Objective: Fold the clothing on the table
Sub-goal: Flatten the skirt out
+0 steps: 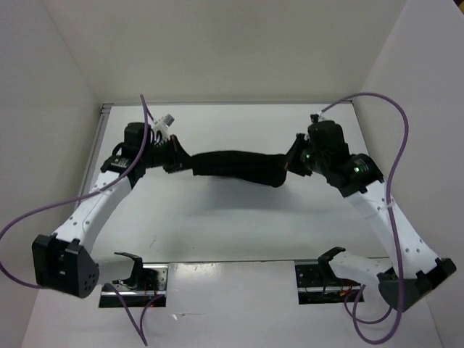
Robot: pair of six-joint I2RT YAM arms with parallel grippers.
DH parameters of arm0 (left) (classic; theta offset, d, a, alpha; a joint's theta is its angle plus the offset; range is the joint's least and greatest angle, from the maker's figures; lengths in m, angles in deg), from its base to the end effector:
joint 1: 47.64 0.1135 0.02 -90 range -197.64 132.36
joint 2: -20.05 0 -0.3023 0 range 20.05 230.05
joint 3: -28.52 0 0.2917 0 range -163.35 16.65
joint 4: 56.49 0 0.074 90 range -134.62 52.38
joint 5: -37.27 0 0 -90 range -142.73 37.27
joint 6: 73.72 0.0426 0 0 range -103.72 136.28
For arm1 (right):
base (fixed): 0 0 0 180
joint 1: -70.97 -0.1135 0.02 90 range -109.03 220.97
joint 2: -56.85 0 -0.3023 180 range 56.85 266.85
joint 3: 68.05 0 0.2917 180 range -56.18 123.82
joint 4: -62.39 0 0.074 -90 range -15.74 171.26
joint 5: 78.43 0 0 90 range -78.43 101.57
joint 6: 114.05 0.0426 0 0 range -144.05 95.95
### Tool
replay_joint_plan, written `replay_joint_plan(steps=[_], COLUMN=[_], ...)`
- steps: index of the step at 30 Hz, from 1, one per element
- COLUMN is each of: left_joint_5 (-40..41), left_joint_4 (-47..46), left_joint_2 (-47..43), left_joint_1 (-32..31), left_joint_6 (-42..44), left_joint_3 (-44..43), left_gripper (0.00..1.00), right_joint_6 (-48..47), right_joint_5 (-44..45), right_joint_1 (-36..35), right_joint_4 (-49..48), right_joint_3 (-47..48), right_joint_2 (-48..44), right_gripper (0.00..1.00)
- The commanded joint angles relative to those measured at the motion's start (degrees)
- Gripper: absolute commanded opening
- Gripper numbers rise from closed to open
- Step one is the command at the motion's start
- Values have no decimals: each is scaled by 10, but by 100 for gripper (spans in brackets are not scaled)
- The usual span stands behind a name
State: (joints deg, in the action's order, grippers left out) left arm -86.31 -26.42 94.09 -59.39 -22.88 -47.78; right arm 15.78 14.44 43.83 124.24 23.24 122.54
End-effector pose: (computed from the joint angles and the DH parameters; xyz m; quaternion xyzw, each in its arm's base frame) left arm 0.3136 -0.0893 0.3646 -0.0493 0.8318 -0.4359 0.3401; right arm 0.2258 0.1133 0.4461 0.1098 0.8850 0.2307 0.3892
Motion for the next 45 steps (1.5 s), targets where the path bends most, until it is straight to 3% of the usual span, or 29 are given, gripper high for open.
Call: replay_joint_plan(steps=[1,5,10,14,18,21,23,24,27,29,34,36,39,40,45], left_joint_5=[-66,-153,-204,-196,-155,-117,-112,-106,-118,-129,-155,-155,-155,-144,-92], left_joint_4=[-3,24,37,31,25,13,7,7,45,62,83,65,14,-9,-61], left_joint_2=[-124,-258,-402,-408,-349,-224,-150,-72,54,90,147,140,125,124,124], left_joint_1=[-6,-21,-21,-21,-27,-27,-27,-21,-16,-1,8,8,-6,-12,-67], left_joint_6=[1,-25,-97,-114,-94,-47,-14,-1,40,40,35,30,14,5,-20], left_joint_3=[54,56,50,115,179,192,169,147,-12,-148,-303,-256,-145,-63,154], left_gripper=[0,0,0,0,0,0,0,0,0,0,1,1,1,1,2], right_joint_6=[24,58,68,94,110,97,49,30,-45,-78,-102,-102,-79,-71,19], right_joint_5=[-89,-181,-238,-250,-250,-240,-240,-240,-269,-275,-269,-275,-297,-297,-288], right_joint_1=[-8,-35,-41,-41,-54,-54,-13,7,96,146,176,176,169,163,94], right_joint_4=[15,21,49,19,-82,-122,-129,-129,-116,-95,-64,-56,-84,-91,-92], right_joint_3=[-49,-80,-72,-103,-196,-222,-205,-191,-97,4,157,152,44,-29,-280], right_joint_2=[-115,-234,-319,-330,-279,-210,-163,-114,-25,13,84,84,61,39,-38], right_gripper=[0,0,0,0,0,0,0,0,0,0,0,0,0,0,0])
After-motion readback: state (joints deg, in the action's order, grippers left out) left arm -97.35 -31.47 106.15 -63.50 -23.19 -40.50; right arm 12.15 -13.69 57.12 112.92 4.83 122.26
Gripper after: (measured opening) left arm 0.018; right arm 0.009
